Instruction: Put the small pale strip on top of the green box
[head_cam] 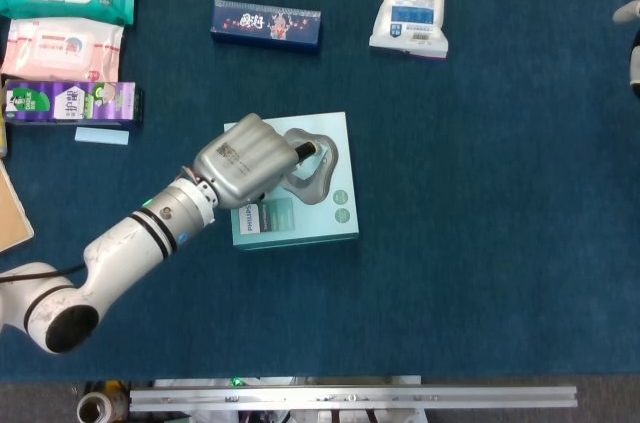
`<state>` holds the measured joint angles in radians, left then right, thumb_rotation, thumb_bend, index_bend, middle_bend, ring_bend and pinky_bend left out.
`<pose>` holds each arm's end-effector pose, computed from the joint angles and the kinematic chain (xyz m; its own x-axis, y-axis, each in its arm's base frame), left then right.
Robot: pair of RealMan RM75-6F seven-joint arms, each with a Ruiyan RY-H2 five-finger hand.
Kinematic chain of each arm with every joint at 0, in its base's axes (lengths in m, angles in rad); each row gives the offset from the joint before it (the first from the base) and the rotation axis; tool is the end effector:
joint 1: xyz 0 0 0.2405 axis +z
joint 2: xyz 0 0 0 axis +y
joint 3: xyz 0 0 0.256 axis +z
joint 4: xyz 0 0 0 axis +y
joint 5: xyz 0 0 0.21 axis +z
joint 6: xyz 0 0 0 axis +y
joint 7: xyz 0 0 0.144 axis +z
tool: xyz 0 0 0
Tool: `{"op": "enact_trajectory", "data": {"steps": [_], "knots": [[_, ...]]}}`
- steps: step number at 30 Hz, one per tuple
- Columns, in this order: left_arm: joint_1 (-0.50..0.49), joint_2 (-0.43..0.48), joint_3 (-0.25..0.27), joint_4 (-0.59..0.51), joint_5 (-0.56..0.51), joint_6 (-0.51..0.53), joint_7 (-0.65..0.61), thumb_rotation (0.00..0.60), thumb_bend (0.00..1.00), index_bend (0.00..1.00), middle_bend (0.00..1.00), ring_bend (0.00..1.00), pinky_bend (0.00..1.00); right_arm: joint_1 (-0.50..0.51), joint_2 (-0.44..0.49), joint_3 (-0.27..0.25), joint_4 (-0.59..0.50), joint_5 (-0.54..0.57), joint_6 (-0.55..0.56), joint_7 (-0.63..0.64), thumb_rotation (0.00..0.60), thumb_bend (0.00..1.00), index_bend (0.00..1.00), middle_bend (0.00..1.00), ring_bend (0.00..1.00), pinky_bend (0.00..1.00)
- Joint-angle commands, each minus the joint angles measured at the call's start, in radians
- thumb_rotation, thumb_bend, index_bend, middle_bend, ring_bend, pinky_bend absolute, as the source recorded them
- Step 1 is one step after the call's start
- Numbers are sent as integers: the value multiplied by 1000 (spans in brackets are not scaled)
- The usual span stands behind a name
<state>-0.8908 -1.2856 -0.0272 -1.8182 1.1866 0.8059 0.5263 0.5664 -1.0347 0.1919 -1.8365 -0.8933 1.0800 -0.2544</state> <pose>-0.1044 0.2956 0.0071 0.7338 0.2457 0.6334 0.5809 -0.7105 -0.3973 -0.2210 -0.3209 0.1455 0.3436 -0.1976 0.9181 -0.9364 0.0020 0.3509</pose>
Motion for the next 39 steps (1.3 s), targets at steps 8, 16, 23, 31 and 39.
{"op": "enact_trajectory", "data": {"steps": [8,16,23,31,39], "knots": [[-25,-28,3,11,-50,-8,43,600,809,219,1000,1000,967,-10,5,2,7,-5,-3,14,600,586,306,574,595,732],[-34,-33,10,11,-74,-2,62,600,808,219,1000,1000,967,-16,7,2,14,-7,-8,24,600,585,306,574,595,732],[-32,-18,17,-17,-69,16,62,600,808,219,1000,1000,967,-19,9,5,15,-10,-10,28,600,585,305,574,595,732],[-33,-20,29,-17,-69,19,68,600,808,219,1000,1000,967,-22,10,6,10,-11,-9,25,600,585,305,574,595,732],[-40,-18,35,-13,-91,18,81,600,807,219,1000,1000,967,-29,18,8,4,-13,-3,29,600,585,304,574,595,732]]}}
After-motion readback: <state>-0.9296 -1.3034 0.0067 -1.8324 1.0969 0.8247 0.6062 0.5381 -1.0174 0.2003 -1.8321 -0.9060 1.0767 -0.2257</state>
